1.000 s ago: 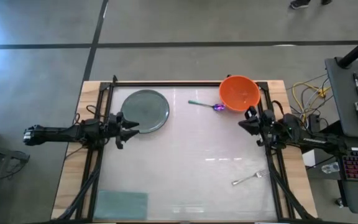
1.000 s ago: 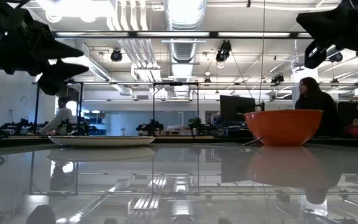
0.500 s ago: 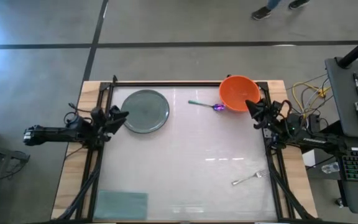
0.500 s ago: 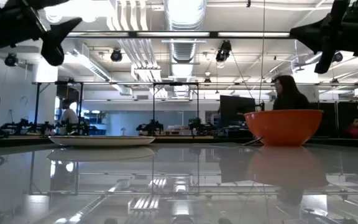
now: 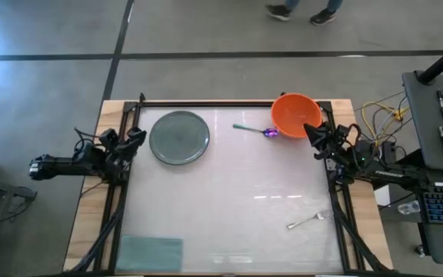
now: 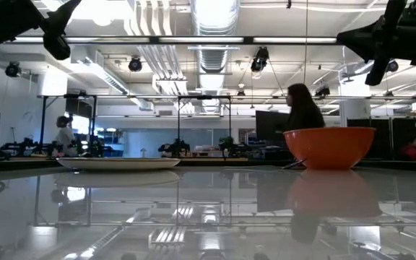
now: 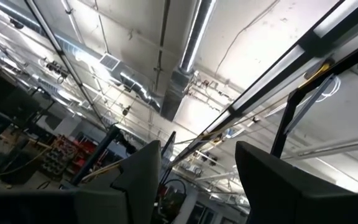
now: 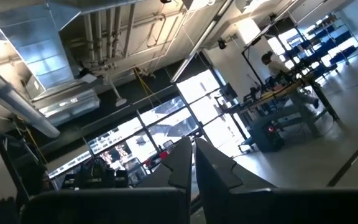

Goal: Set table place
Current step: Move the gray plate to the center of the table

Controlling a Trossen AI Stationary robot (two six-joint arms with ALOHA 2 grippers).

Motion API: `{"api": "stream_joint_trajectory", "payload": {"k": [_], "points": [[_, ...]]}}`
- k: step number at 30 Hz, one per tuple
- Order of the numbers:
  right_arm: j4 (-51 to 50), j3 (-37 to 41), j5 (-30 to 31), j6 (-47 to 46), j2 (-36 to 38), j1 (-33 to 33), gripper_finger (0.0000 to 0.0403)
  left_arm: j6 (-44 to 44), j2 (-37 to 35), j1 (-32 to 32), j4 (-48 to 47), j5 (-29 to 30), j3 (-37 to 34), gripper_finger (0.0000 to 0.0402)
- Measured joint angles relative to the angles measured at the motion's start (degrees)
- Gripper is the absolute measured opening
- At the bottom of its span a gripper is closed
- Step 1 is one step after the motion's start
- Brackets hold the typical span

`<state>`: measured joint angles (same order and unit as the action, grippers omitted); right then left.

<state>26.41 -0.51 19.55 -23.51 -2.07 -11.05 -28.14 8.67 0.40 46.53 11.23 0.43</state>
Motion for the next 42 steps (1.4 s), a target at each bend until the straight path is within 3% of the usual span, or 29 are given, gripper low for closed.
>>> {"api": "stream_joint_trajectory", "payload": {"k": [6, 13, 17, 21, 26, 30, 33, 42], "points": [[0.0, 0.0, 0.0, 0.0, 0.0, 0.0, 0.0013, 0.1, 0.2, 0.0, 1.2, 2.5, 1.3, 0.0193], [0.0, 0.0, 0.0, -0.5, 0.0, 0.0, 0.0013, 0.1, 0.4, 0.0, 3.0, 16.8, 3.0, 0.0193], [0.0, 0.0, 0.0, -0.5, 0.0, 0.0, 0.0013, 0.0, 0.8, 0.0, 2.0, 15.4, 3.0, 0.0185], [0.0, 0.0, 0.0, -0.5, 0.0, 0.0, 0.0013, 0.1, 2.8, 0.0, -0.3, 14.8, 2.9, 0.0131], [0.0, 0.0, 0.0, -0.5, 0.0, 0.0, 0.0013, 1.8, 5.6, 0.0, -0.7, 14.8, 3.6, 0.0022], [0.0, 0.0, 0.0, -0.5, 0.0, 0.0, 0.0013, 2.1, 8.0, 0.0, -2.0, 14.8, 5.6, 0.0012], [0.0, 0.0, 0.0, -4.3, 0.0, 0.0, 0.0013, 3.8, 12.2, 0.0, -13.7, 14.8, 12.4, 0.0005], [-2.8, 0.0, -0.2, -12.0, 0.0, 0.0, 0.0013, 7.8, 36.9, 2.3, -70.6, 16.5, 47.3, 0.0001]]}}
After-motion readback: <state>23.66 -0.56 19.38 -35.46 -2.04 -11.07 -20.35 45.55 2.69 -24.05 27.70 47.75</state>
